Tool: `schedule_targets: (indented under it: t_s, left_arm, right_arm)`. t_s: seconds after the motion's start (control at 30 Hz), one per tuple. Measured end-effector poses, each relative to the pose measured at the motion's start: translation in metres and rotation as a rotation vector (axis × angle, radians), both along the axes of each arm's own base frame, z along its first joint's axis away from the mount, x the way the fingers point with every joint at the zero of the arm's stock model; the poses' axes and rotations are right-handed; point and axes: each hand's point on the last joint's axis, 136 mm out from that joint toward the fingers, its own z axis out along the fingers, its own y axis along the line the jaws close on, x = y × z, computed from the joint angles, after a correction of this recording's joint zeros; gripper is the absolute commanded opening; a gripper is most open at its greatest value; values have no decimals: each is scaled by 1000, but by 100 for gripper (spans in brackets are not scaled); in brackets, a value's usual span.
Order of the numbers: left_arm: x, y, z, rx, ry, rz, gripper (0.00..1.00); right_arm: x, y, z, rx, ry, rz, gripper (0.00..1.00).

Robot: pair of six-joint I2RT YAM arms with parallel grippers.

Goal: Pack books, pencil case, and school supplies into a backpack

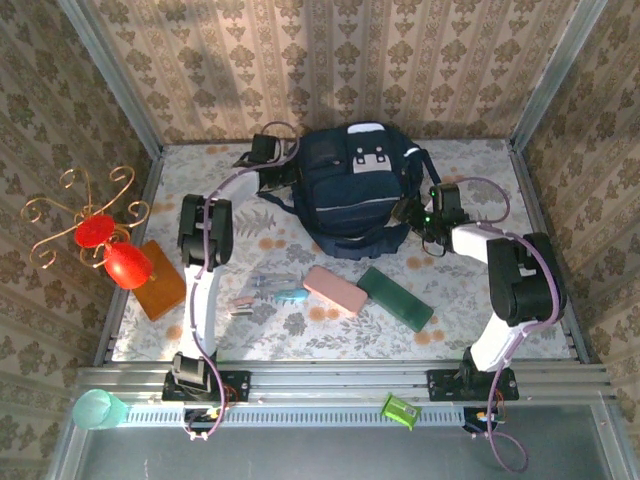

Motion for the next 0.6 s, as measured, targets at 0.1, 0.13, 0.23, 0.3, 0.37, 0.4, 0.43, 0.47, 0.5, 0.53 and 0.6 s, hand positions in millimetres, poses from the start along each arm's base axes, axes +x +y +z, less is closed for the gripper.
schedule_targets:
  t_s: [0.1, 0.13, 0.23, 0.3, 0.37, 0.4, 0.43, 0.47, 0.5, 0.53, 0.6]
  left_arm:
    - [-16, 15, 5, -39, 6, 40, 1]
    - [-24, 21, 7, -52, 11, 58, 0]
    - [-51, 37, 18, -91, 14, 116, 0]
    - [-67, 46, 24, -119, 7, 159, 0]
    - [-84, 56, 27, -148, 2, 211, 0]
    - [-93, 61, 26, -167, -3, 244, 0]
    - [-103, 64, 23, -185, 3, 269, 0]
    - [-111, 65, 20, -199, 7, 287, 0]
    - [-120, 65, 15, -213, 9, 304, 1]
    - [-130, 64, 10, -221, 14, 320, 2]
    - [-146, 60, 4, -228, 9, 340, 10]
  right_arm:
    - [15, 2, 2, 9, -2, -6, 67]
    - [22, 3, 3, 13, -3, -7, 67]
    - [42, 12, 4, 14, 3, 3, 66]
    - [59, 20, 6, 14, 2, 16, 65]
    - [82, 30, 9, 13, -1, 30, 66]
    - [95, 35, 11, 12, -3, 39, 67]
    - [111, 42, 14, 7, -10, 52, 67]
    - [122, 49, 17, 0, -15, 68, 68]
    - [133, 58, 20, -14, -19, 86, 68]
    - [141, 64, 22, -36, -26, 102, 69]
    - [147, 69, 26, -79, -33, 123, 71]
